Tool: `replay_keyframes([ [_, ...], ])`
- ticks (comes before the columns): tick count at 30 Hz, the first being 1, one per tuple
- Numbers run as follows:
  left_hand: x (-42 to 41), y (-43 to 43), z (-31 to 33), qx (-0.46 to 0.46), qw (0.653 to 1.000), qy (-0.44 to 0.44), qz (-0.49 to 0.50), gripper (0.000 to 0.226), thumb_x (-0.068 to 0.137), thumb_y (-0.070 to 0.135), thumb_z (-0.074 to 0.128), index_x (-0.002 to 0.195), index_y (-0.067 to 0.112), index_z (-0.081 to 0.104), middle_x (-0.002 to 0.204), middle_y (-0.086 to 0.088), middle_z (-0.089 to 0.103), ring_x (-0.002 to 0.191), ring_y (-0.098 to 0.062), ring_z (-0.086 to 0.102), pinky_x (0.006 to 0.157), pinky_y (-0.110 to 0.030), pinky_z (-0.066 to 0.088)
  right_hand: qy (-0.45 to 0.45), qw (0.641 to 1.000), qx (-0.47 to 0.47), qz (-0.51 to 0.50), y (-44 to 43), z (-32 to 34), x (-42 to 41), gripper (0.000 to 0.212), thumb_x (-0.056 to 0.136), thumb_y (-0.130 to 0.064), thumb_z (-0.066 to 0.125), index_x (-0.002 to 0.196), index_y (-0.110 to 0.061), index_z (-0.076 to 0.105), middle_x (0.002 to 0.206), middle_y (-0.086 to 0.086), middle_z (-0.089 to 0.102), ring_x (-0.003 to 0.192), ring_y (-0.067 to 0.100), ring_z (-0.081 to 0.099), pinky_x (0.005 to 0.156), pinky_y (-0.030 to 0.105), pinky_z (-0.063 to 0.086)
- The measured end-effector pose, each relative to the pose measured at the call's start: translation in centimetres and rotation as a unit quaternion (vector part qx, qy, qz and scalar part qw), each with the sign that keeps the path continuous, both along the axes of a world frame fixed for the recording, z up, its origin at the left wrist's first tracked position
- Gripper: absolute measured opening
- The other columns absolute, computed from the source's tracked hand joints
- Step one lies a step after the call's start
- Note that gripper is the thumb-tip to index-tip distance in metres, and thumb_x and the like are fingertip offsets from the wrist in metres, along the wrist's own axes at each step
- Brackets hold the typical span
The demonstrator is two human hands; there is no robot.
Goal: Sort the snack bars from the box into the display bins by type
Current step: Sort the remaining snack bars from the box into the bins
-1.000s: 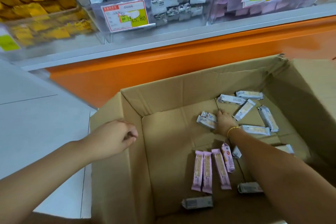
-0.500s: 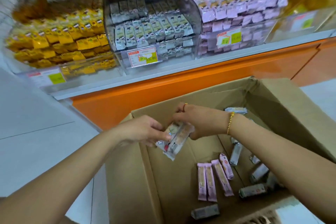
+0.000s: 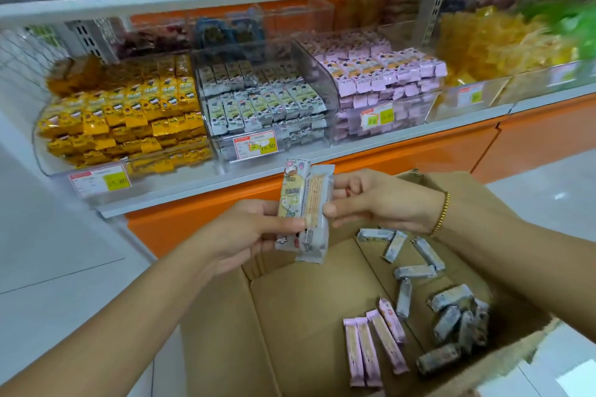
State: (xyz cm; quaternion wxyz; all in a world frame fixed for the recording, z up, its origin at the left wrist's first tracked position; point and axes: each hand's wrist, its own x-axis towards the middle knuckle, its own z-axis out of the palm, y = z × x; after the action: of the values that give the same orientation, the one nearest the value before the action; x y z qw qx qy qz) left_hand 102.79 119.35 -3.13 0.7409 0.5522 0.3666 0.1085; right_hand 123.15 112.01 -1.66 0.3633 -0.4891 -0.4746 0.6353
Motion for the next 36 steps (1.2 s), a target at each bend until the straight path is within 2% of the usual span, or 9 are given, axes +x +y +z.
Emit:
replay_keyframes([
  [4, 0.0, -0.9, 0.7, 0.000, 1.000, -0.022, 0.011, 0.038, 0.066, 0.013, 0.068, 0.104, 0.005, 0.068, 0.101, -0.009, 0.073, 0.085, -0.014, 0.071, 0.067, -0.022, 0.058, 0.060, 0.996, -0.014, -0.062, -1.0, 0.1, -0.5, 0.039, 0.076, -0.009, 0.064, 0.114, -0.004, 0.062, 0.105, 0.009, 0.071, 0.080, 0.012, 0.068, 0.061, 0.014, 0.054],
  [10, 0.6, -2.0, 0.5, 0.007, 1.000, -0.016, 0.026, 0.046, 0.067, 0.019, 0.070, 0.111, 0.006, 0.065, 0.104, -0.010, 0.072, 0.099, -0.022, 0.068, 0.076, -0.028, 0.058, -0.043, 0.984, -0.035, -0.168, -0.7, 0.1, -1.2, 0.047, 0.084, -0.028, 0.067, 0.114, 0.007, 0.056, 0.074, 0.011, 0.066, 0.046, 0.008, 0.053, 0.040, 0.012, 0.043],
  [13, 0.8, -2.5, 0.5, 0.002, 0.999, -0.025, 0.040, 0.045, 0.066, 0.018, 0.071, 0.108, 0.005, 0.065, 0.099, -0.010, 0.073, 0.089, -0.021, 0.071, 0.067, -0.026, 0.059, -0.041, 0.985, -0.047, -0.163, -0.9, 0.3, -1.9, 0.045, 0.073, -0.030, 0.073, 0.102, -0.001, 0.054, 0.076, 0.013, 0.067, 0.047, 0.008, 0.057, 0.044, 0.012, 0.048],
  [16, 0.8, -2.3, 0.6, -0.010, 0.997, -0.041, 0.064, 0.044, 0.065, 0.014, 0.070, 0.108, 0.005, 0.065, 0.097, -0.009, 0.074, 0.082, -0.018, 0.071, 0.064, -0.024, 0.058, 0.035, 0.985, -0.048, -0.165, -1.5, 0.7, -1.9, 0.030, 0.072, -0.005, 0.072, 0.089, -0.008, 0.048, 0.080, 0.012, 0.072, 0.060, 0.013, 0.067, 0.055, 0.016, 0.056],
  [18, 0.8, -2.1, 0.6, -0.021, 0.996, -0.050, 0.072, 0.046, 0.065, 0.013, 0.069, 0.110, 0.006, 0.064, 0.099, -0.009, 0.074, 0.085, -0.018, 0.071, 0.068, -0.025, 0.059, 0.050, 0.983, -0.040, -0.171, -1.9, 1.1, -1.9, 0.034, 0.073, 0.004, 0.070, 0.097, -0.005, 0.049, 0.077, 0.009, 0.072, 0.061, 0.013, 0.068, 0.054, 0.016, 0.055],
  [24, 1.4, -2.1, 0.4, -0.049, 0.993, -0.073, 0.080, 0.037, 0.070, 0.011, 0.066, 0.107, 0.006, 0.065, 0.099, -0.011, 0.073, 0.084, -0.018, 0.072, 0.066, -0.022, 0.058, -0.118, 0.973, 0.035, -0.193, -2.2, 0.6, -2.3, 0.045, 0.071, -0.015, 0.081, 0.110, -0.006, 0.061, 0.064, -0.011, 0.068, 0.054, 0.000, 0.056, 0.050, 0.015, 0.041],
  [29, 2.0, -2.0, 0.4, -0.053, 0.993, -0.077, 0.074, 0.041, 0.071, 0.012, 0.068, 0.111, 0.003, 0.063, 0.101, -0.011, 0.073, 0.087, -0.018, 0.071, 0.067, -0.022, 0.058, -0.108, 0.969, 0.066, -0.212, -1.8, -0.3, -2.5, 0.037, 0.073, -0.009, 0.079, 0.084, -0.010, 0.044, 0.042, -0.014, 0.053, 0.042, -0.003, 0.052, 0.048, 0.018, 0.039],
  [32, 2.1, -1.7, 0.4, -0.056, 0.992, -0.082, 0.075, 0.041, 0.076, 0.014, 0.065, 0.115, 0.004, 0.062, 0.103, -0.011, 0.072, 0.089, -0.020, 0.071, 0.068, -0.024, 0.059, -0.078, 0.969, 0.066, -0.225, -1.4, -0.6, -2.1, 0.035, 0.073, -0.014, 0.079, 0.087, -0.009, 0.048, 0.053, -0.005, 0.054, 0.048, 0.005, 0.053, 0.047, 0.018, 0.043],
  [36, 2.3, -1.4, 0.5, -0.048, 0.993, -0.070, 0.078, 0.041, 0.071, 0.018, 0.066, 0.111, 0.008, 0.065, 0.094, -0.009, 0.074, 0.074, -0.014, 0.070, 0.061, -0.022, 0.057, -0.052, 0.964, 0.060, -0.254, -0.9, -0.9, -1.2, 0.027, 0.077, -0.016, 0.075, 0.089, -0.009, 0.051, 0.062, 0.006, 0.059, 0.051, 0.011, 0.053, 0.048, 0.017, 0.045],
])
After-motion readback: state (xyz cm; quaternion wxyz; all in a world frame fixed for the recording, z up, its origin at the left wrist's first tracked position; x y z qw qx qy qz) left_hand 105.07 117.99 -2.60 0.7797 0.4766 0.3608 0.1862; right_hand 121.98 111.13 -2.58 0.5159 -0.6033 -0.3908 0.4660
